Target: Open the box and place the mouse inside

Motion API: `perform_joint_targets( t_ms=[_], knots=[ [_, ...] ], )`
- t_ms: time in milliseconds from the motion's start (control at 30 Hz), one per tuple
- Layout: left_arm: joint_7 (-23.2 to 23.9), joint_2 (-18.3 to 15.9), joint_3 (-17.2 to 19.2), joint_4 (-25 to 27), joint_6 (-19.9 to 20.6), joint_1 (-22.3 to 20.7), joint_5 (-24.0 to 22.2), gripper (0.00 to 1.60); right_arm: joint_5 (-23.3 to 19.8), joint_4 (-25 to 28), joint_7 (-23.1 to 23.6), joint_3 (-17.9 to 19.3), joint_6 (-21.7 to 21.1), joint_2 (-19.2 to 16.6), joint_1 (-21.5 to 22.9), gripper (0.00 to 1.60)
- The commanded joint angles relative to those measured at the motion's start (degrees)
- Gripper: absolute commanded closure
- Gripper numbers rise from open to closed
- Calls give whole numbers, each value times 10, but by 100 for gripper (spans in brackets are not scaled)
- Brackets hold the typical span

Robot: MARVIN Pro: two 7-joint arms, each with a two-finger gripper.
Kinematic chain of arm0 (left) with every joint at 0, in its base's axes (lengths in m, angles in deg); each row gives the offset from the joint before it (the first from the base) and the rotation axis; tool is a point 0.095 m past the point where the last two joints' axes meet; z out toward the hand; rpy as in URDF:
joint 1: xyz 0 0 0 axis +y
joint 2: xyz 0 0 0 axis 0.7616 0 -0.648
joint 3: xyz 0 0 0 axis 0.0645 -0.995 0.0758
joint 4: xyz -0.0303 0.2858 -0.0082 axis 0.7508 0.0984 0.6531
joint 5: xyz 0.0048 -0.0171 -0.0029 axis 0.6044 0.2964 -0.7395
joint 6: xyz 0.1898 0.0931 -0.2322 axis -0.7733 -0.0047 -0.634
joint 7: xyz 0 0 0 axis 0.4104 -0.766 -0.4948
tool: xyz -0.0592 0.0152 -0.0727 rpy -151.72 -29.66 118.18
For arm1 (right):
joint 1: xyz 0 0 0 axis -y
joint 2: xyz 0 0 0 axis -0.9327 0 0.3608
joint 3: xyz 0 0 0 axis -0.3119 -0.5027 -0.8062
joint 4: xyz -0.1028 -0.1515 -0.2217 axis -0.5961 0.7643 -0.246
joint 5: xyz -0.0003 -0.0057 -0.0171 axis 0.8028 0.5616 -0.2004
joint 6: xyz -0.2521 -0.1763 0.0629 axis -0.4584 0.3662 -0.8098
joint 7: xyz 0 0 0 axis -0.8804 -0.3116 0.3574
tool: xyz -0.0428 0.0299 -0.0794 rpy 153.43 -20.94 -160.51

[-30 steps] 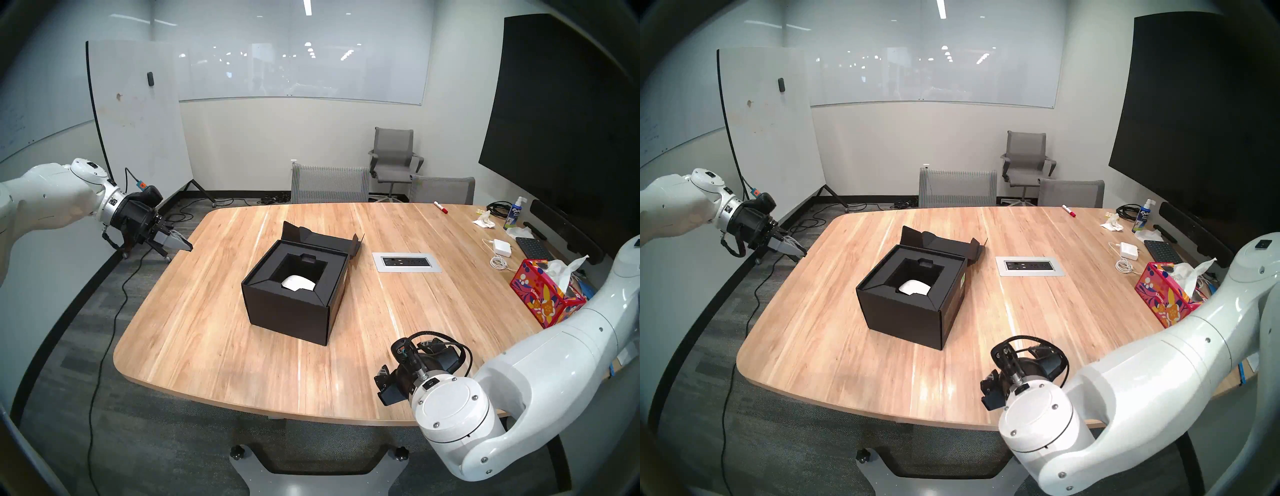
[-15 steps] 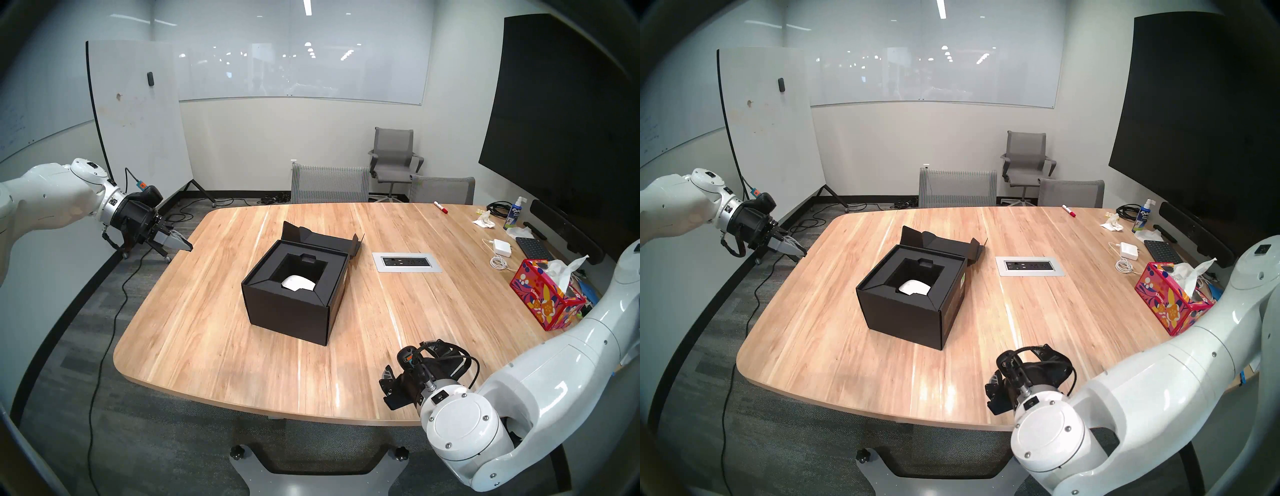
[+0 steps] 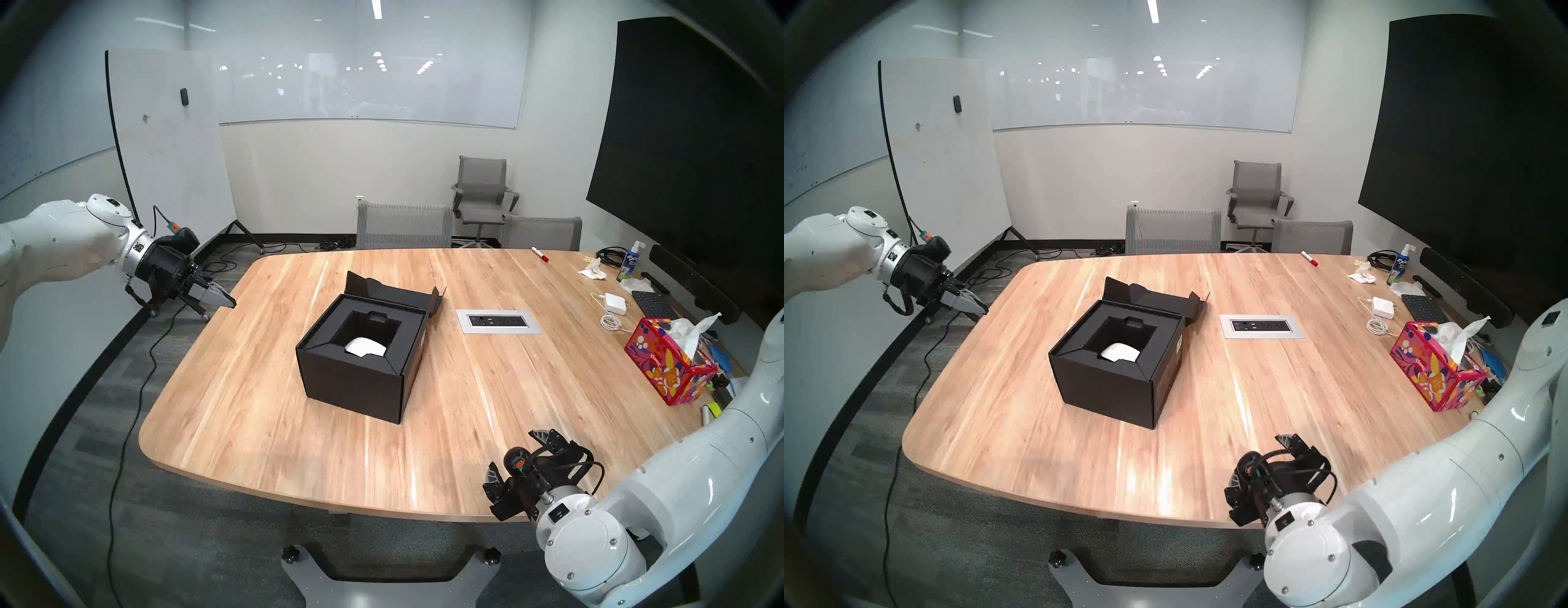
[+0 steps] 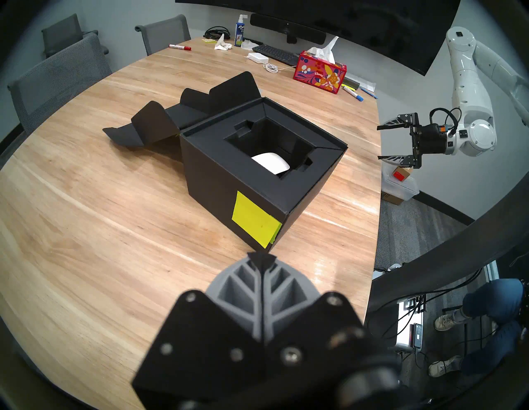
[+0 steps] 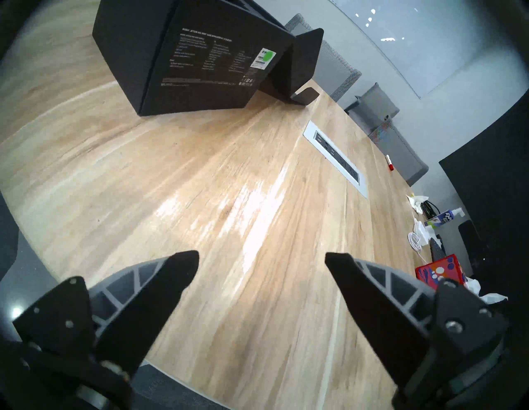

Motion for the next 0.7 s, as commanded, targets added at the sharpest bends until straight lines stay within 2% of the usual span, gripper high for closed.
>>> perform_joint_targets(
  t_ms=[0, 200, 400, 667],
  knots=[
    [0, 1, 4, -1, 0, -8, -2, 160, 55, 0, -3, -40, -10, -37, 16, 0],
    [0, 1, 4, -1, 0, -8, -2, 160, 119, 0, -3, -70, -16, -67, 44, 0],
    [0, 0, 4, -1, 0, -9, -2, 160, 181, 0, -3, -99, -20, -114, 79, 0],
    [0, 0, 4, -1, 0, -9, -3, 160, 264, -41, -3, -113, -12, -146, 122, 0]
  ],
)
